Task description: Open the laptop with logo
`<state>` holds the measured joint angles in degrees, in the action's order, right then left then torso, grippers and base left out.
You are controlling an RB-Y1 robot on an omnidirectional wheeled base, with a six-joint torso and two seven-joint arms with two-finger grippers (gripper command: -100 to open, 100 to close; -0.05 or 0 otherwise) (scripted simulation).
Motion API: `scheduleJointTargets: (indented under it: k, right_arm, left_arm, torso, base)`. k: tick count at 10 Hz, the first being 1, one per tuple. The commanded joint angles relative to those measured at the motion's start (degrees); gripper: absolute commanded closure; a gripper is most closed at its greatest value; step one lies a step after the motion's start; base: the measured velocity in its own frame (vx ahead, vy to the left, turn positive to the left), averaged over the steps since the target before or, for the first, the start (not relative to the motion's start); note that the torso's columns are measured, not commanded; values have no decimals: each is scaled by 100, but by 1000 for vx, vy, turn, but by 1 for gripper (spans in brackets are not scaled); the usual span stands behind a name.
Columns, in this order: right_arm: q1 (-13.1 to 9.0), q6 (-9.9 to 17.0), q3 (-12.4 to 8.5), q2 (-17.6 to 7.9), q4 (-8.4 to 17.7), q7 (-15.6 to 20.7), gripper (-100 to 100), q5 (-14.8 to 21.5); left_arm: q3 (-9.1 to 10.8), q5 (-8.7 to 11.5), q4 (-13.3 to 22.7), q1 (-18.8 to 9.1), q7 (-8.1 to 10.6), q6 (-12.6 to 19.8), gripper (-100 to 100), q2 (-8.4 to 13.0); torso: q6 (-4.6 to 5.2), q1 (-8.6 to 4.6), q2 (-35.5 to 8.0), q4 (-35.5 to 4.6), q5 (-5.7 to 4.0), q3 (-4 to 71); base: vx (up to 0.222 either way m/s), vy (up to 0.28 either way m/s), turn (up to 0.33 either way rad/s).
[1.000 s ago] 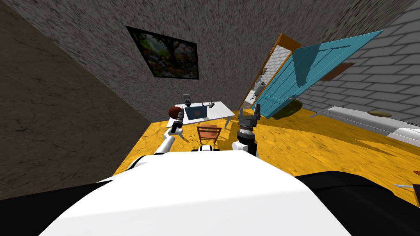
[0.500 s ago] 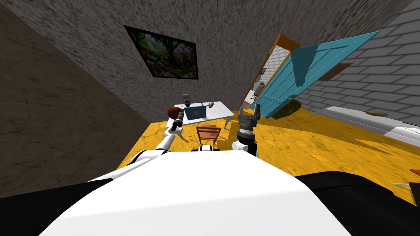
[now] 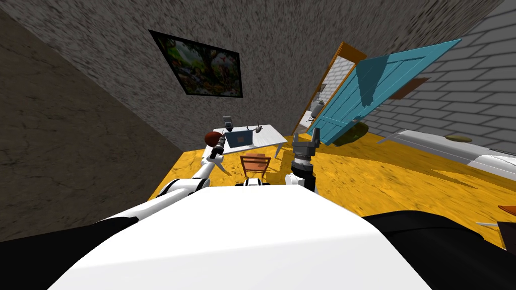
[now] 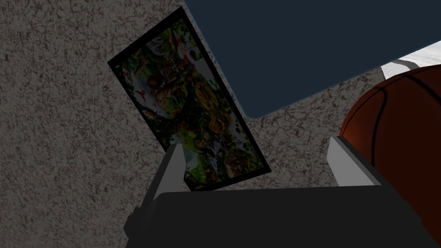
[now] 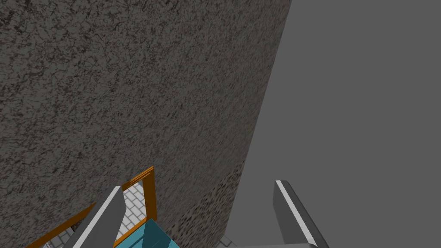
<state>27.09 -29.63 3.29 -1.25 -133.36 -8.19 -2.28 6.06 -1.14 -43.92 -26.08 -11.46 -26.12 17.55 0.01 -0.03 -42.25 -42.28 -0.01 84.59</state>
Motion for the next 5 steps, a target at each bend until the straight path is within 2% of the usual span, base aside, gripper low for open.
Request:
scheduleJointTargets:
  k: [1,2,5]
  right_arm:
    - [0,0,0,0,0,0,0,0]
    - [0,0,0,0,0,0,0,0]
    - [0,0,0,0,0,0,0,0]
  left_arm:
    - [33,-11,427,-262,-51,18,-100,95]
    - [33,-11,509,-262,-51,18,-100,95]
    - [76,-27,1067,-612,-110,71,-100,272]
  torso:
    - [-2,3,-2,1,1,-1]
    - [-1,4,-3,-1,1,-2]
    - [-1,1,-1,0,0,-1]
  base:
    - [12,-14,-11]
    - [11,-12,-8]
    - [20,-22,-22]
